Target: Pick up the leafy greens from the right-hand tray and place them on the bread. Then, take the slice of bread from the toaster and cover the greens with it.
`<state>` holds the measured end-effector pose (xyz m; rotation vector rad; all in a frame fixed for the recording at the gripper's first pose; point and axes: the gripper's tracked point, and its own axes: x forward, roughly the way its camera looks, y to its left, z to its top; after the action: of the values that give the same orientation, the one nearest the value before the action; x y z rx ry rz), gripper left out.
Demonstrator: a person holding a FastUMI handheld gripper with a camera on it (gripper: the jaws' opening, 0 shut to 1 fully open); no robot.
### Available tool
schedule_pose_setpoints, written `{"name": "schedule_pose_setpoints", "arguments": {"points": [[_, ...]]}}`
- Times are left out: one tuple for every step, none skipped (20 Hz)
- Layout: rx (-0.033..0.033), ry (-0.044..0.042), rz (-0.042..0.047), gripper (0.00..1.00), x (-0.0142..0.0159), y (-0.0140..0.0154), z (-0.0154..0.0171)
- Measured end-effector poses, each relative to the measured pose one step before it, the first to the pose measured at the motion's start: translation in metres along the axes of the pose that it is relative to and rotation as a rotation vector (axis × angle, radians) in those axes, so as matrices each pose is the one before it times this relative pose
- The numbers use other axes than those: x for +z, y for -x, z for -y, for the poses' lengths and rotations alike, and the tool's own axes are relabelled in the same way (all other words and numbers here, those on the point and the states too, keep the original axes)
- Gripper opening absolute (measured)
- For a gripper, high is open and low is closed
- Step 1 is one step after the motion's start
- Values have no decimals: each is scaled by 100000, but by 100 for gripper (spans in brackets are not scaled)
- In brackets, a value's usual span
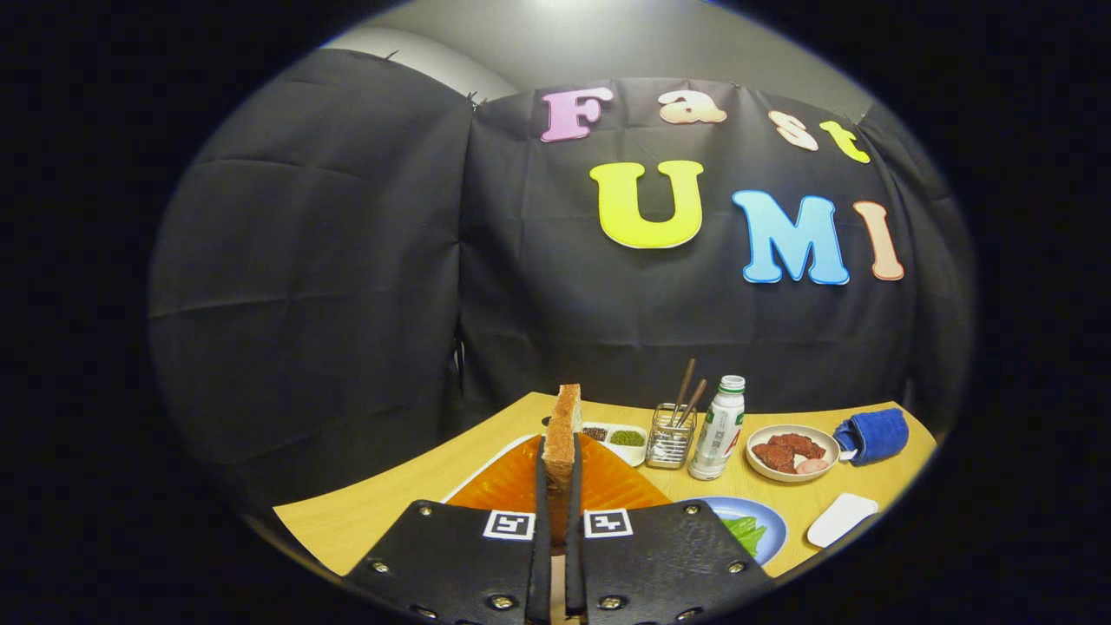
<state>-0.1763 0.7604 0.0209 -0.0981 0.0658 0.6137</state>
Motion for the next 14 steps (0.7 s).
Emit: {"name": "schedule_pose_setpoints", "arguments": {"points": [[155, 164, 1683, 7, 885, 762, 438], [297, 24, 1554, 6, 715, 570, 317], [-519, 455, 1380, 6, 680, 761, 477], [-157, 134, 1196, 6, 567, 536, 562], [-143, 164, 726, 6, 65, 314, 627], [-562, 926, 35, 6, 29, 557, 797], [-871, 611, -141, 6, -144, 344, 902], [-974, 538, -148, 6, -270, 343, 940], [-474, -161, 320, 6, -347, 210, 824], [-630, -553, -39, 6, -393, 249, 900], [-388, -327, -633, 6, -653, 240, 833], [-403, -502, -796, 6, -598, 246, 836], [-534, -259, -883, 6, -858, 133, 842], [-761, 226, -1314, 6, -785, 184, 891]]}}
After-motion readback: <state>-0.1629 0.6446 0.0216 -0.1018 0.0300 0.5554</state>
